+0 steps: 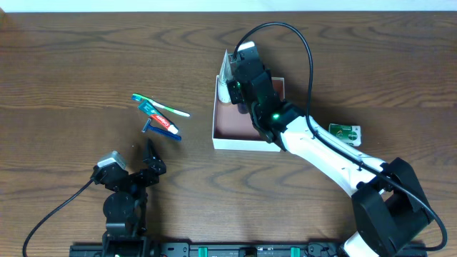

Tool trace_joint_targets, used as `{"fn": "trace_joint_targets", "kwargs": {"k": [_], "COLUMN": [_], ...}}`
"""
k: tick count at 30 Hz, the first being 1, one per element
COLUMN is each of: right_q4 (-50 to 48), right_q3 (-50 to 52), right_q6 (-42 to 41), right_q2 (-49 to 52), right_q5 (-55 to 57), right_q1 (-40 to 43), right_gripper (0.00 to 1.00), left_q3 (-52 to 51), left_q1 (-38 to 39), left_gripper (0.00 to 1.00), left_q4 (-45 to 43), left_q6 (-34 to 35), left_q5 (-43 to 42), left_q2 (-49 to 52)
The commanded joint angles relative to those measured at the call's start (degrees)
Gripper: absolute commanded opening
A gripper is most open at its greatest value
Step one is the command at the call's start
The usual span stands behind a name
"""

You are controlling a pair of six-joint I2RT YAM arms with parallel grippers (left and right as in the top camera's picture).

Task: Pack container
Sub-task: 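Lower the soap bottle beside the tube and release it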

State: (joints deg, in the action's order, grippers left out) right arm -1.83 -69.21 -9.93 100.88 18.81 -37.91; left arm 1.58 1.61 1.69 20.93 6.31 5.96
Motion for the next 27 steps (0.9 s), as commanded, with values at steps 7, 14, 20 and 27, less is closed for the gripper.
{"fn": "trace_joint_targets", "kwargs": {"k": [7, 14, 20, 27], "right_q4": [-2.38, -2.84, -3.67, -4.22], "right_q3": [-0.35, -0.35, -0.35, -0.35], "right_q6": [0.79, 0.79, 0.76, 0.79], "right_q2": [-0.46, -0.24, 0.94, 1.44], "right_q5": [0.20, -0.22, -0.96, -1.07], "right_q1": [0.87, 0.87, 0.87, 0.87], "right_gripper": [0.01, 0.01, 0.01, 0.02], "left_q3": [-1.36, -1.36, -1.36, -1.36], "left_q1": [-0.20, -0.20, -0.20, -0.20], "left_gripper": [0.98, 0.98, 0.98, 0.98], "left_q4": [1.86, 1.86, 1.86, 1.86], "left_q6": [-0.57, -0.57, -0.57, -0.57], "left_q5": [0.31, 0.31, 0.31, 0.31], "left_q2": [0.00, 0.00, 0.00, 0.00]}}
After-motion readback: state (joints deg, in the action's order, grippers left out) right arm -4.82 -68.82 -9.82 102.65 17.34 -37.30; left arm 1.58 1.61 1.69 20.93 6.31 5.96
